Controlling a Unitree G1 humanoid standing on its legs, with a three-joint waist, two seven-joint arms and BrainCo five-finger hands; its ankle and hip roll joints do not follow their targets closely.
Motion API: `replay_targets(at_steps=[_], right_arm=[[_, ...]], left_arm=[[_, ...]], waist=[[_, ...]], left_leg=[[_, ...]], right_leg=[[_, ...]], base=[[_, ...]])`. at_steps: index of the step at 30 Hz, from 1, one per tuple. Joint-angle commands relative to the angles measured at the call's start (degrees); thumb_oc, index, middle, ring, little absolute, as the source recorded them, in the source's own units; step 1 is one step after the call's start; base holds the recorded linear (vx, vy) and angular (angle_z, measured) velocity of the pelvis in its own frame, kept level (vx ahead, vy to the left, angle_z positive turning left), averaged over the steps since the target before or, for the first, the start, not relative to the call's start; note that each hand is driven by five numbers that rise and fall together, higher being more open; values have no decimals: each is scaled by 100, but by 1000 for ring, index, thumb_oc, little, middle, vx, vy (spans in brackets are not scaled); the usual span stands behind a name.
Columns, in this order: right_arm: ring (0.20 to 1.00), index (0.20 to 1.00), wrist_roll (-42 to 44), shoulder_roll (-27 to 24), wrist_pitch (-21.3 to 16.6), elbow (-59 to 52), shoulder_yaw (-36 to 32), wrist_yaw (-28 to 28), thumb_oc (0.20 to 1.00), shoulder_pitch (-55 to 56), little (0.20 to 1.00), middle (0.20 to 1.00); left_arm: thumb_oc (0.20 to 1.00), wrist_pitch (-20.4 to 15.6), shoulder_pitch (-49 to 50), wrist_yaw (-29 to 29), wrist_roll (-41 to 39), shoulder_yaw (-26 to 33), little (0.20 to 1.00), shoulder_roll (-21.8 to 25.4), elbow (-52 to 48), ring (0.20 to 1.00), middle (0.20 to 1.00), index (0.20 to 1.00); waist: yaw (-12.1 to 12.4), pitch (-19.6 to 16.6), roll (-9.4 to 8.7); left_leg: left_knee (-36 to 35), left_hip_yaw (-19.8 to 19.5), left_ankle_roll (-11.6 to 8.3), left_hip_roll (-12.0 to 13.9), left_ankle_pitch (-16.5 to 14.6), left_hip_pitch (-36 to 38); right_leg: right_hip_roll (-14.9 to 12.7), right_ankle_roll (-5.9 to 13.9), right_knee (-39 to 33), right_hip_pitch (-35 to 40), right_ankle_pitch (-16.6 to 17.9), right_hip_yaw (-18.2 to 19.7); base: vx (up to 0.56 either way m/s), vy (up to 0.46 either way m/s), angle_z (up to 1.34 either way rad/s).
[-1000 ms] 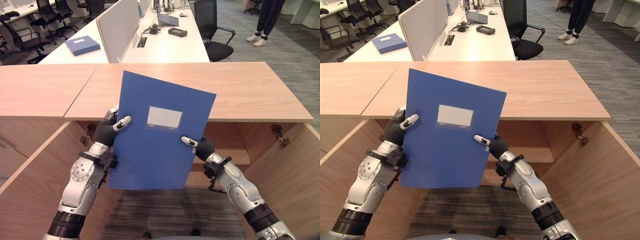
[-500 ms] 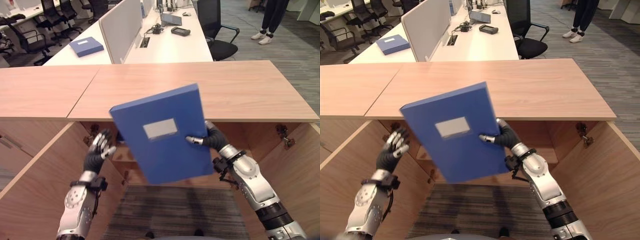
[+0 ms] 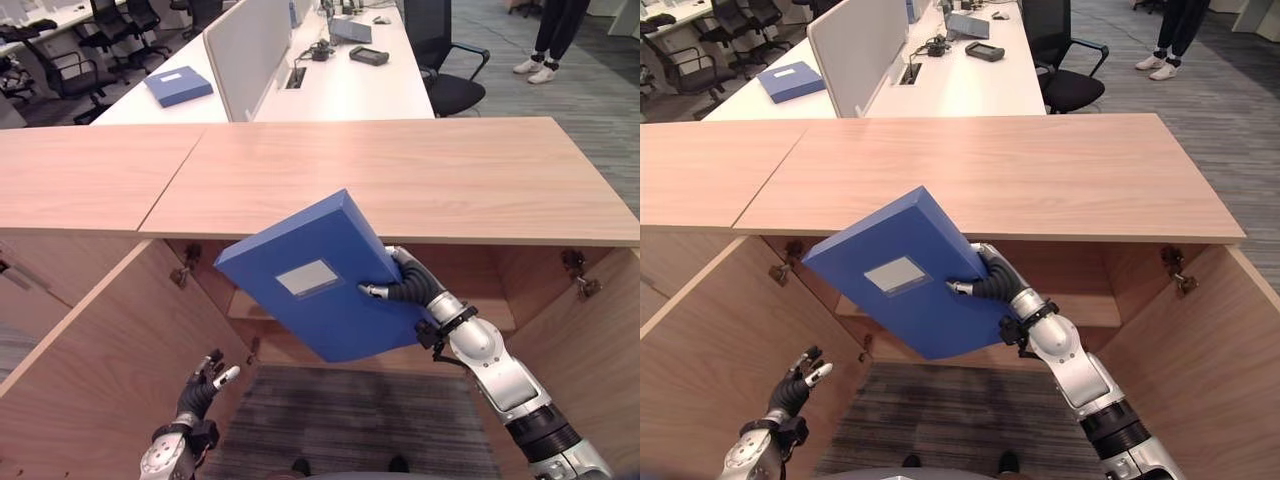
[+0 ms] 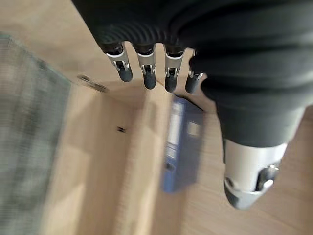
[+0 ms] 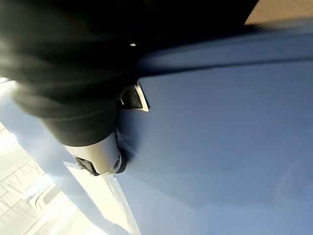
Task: Put the empty folder in the office cabinet
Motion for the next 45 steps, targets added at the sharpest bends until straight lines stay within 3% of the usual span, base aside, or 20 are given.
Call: replay_targets(at_steps=[1, 8, 15, 21, 24, 28, 29, 31, 40, 45], right_arm=[[200, 200, 600, 173, -287, 35, 268, 240, 200, -519, 200, 200], [200, 200, 868, 299, 22, 1335, 1010, 768, 200, -635, 200, 200], [200, 200, 987, 543, 282, 2276, 1320, 945, 200, -726, 200, 200], [200, 200, 1224, 829, 430, 2999, 1193, 810, 200, -675, 200, 200], [200, 200, 2278, 1209, 597, 3869, 718, 599, 200, -575, 200, 200], [200, 200, 2704, 1307, 632, 4167, 467, 474, 200, -582, 200, 200], [200, 200, 3503, 1454, 578, 4614, -42, 231, 200, -622, 200, 200], [200, 200, 4095, 1554, 526, 4809, -450, 95, 200, -683, 200, 200], [200, 200, 6060, 1862, -161, 5331, -1979, -827, 200, -1066, 200, 200], [200, 200, 6762, 2091, -332, 5579, -2349, -1249, 200, -1342, 200, 200]], left_arm=[[1000, -123, -490, 82, 563, -87, 1000, 249, 445, 1000, 1000, 1000], [1000, -53, -759, 112, 1809, -491, 1000, 172, 1626, 1000, 1000, 1000], [1000, -26, -888, 39, 2182, -838, 1000, 120, 1831, 1000, 1000, 1000], [1000, -6, -921, 23, 2415, -1086, 1000, 132, 1914, 1000, 1000, 1000], [1000, 2, -913, 23, 2478, -1277, 1000, 127, 1993, 1000, 1000, 1000], [1000, -9, -904, 28, 2581, -1409, 1000, 182, 1962, 1000, 1000, 1000], [1000, -7, -816, 32, 2669, -1535, 1000, 242, 1928, 1000, 1000, 1000], [1000, 3, -781, 55, 2648, -1573, 1000, 271, 1876, 1000, 1000, 1000], [1000, 91, -673, 266, 2534, -1695, 1000, 218, 1865, 1000, 1000, 1000], [1000, 192, -703, 487, 2493, -1756, 1000, 148, 1894, 1000, 1000, 1000]], waist=[[61, 101, -205], [118, 97, -238], [182, 77, -252], [220, 78, -258], [261, 64, -266], [283, 70, -265], [317, 60, -253], [327, 63, -243], [310, 41, -192], [319, 34, -155]], left_leg=[[78, 95, -24, -18, -445, 107], [78, 34, -50, -25, -424, 75], [78, -31, -58, -47, -407, 41], [78, -88, -57, -60, -393, 19], [78, -141, -61, -81, -364, -21], [78, -166, -64, -87, -367, -32], [78, -184, -65, -89, -378, -29], [78, -177, -63, -85, -385, -18], [78, -166, -55, -80, -445, 41], [78, -153, -60, -82, -474, 58]], right_leg=[[-289, 420, 225, 504, -773, 62], [-314, 424, 233, 503, -777, -13], [-321, 421, 233, 518, -785, -78], [-328, 419, 214, 536, -781, -136], [-327, 416, 215, 534, -773, -184], [-327, 416, 224, 535, -778, -215], [-324, 414, 210, 555, -780, -234], [-313, 411, 213, 570, -788, -241], [-285, 410, 214, 611, -825, -201], [-275, 414, 218, 615, -844, -175]], base=[[0, 0, 0], [-6, 2, 2], [-3, 2, 5], [-2, 1, 4], [0, 6, 13], [-2, 4, 7], [5, 9, 4], [0, 0, 0], [0, 0, 0], [0, 0, 0]])
